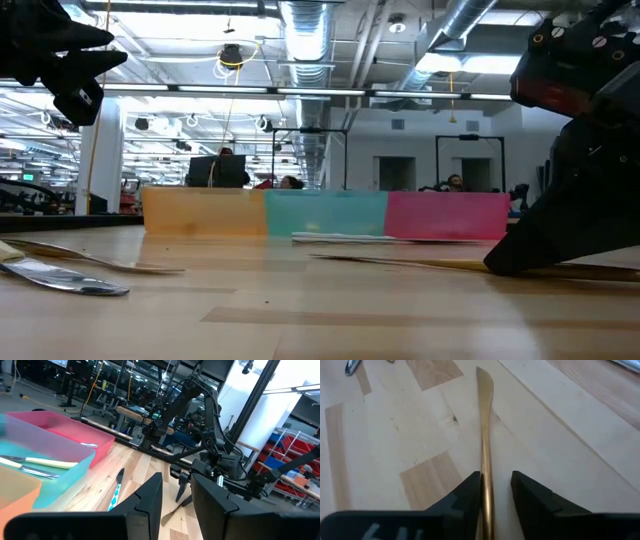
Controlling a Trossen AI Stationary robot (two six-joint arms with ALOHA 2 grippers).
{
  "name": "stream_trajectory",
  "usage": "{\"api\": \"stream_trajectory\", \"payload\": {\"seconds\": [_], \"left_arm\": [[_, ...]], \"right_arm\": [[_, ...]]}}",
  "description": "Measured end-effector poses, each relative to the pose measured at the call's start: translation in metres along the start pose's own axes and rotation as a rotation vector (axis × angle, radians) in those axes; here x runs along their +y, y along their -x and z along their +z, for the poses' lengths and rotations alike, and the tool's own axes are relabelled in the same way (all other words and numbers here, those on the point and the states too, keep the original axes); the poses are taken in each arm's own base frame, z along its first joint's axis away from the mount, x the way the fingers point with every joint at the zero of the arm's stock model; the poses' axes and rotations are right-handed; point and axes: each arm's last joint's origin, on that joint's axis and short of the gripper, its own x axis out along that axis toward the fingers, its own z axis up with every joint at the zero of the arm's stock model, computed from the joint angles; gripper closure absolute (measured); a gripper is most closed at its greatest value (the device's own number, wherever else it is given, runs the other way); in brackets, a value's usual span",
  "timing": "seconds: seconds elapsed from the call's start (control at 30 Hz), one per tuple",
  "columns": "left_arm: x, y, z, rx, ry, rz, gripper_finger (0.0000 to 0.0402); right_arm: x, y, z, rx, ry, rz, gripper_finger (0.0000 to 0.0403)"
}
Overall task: Sort silverware by color (type)
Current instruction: Put the gold table knife into the orange bin
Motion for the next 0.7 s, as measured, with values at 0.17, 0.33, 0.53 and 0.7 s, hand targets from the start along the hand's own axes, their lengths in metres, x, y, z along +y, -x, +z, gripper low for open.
{"api": "stream_trajectory", "payload": {"seconds": [0.17, 0.33, 0.53, 0.7], "left_arm": [[0.0, 0.0, 0.0001, -0.001, 0.001, 0.0, 0.0312], [0.0, 0.0, 0.0, 0.0, 0.0, 0.0, 0.0312], [0.0002, 0.0, -0.0007, 0.005, -0.01, 0.002, 0.0312], [0.0005, 0.0, -0.0014, 0.012, -0.01, 0.003, 0.0312]], "right_arm": [[-0.0006, -0.0002, -0.0003, 0.003, -0.002, -0.002, 0.0309], [-0.0005, -0.0003, -0.0005, 0.006, -0.038, -0.001, 0.0343], [-0.0001, -0.0002, -0.0005, 0.007, -0.056, 0.002, 0.0359], [0.0001, 0.0007, 0.0006, 0.002, -0.083, 0.005, 0.0361]]}}
